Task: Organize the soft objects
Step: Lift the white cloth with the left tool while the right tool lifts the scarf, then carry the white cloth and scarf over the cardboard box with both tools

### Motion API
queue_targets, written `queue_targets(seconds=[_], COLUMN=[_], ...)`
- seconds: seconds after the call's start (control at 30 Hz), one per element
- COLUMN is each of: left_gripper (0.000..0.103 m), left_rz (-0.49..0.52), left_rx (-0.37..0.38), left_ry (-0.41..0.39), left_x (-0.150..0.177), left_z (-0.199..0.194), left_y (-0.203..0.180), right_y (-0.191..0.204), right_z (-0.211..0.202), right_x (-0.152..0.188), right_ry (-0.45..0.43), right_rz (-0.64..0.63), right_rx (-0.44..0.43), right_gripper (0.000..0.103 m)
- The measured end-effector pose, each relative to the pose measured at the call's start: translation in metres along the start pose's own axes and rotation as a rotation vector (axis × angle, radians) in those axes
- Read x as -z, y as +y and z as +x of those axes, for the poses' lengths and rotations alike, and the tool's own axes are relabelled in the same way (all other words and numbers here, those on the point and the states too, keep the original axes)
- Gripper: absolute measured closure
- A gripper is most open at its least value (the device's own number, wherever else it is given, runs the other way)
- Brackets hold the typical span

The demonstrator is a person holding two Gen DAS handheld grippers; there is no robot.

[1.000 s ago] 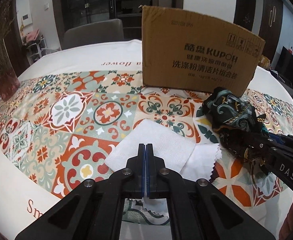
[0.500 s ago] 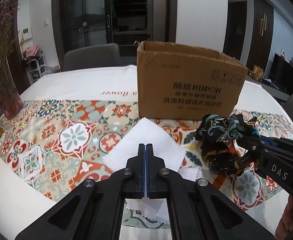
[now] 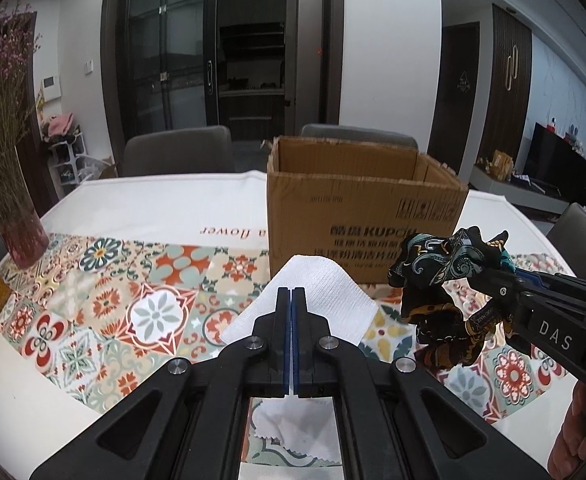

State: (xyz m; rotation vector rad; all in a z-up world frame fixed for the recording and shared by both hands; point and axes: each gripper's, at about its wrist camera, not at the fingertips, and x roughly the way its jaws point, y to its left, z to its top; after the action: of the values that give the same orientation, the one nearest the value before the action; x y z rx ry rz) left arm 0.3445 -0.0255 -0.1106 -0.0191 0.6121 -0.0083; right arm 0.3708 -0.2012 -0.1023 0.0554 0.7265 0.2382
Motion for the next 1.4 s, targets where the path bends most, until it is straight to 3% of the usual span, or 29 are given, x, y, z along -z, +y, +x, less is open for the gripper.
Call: queue_targets(seconds=[0.77, 1.4], left_gripper=[0.101, 0.101], left_rz=[0.053, 0.076], left_rx=[0.047, 0.064], left_ry=[-0.202, -0.332], left_x=[-0.058, -0.11], left_z=[-0.048, -0.055], left_y=[-0.001, -0.006], right_y=[0.015, 0.021], right_z=[-0.067, -0.096], right_x=[-0.051, -0.098], right_ry=[-0.194, -0.349], right_rz=[-0.006, -0.032], right_rx=[0.042, 0.054], right_gripper=[0.09, 0.09])
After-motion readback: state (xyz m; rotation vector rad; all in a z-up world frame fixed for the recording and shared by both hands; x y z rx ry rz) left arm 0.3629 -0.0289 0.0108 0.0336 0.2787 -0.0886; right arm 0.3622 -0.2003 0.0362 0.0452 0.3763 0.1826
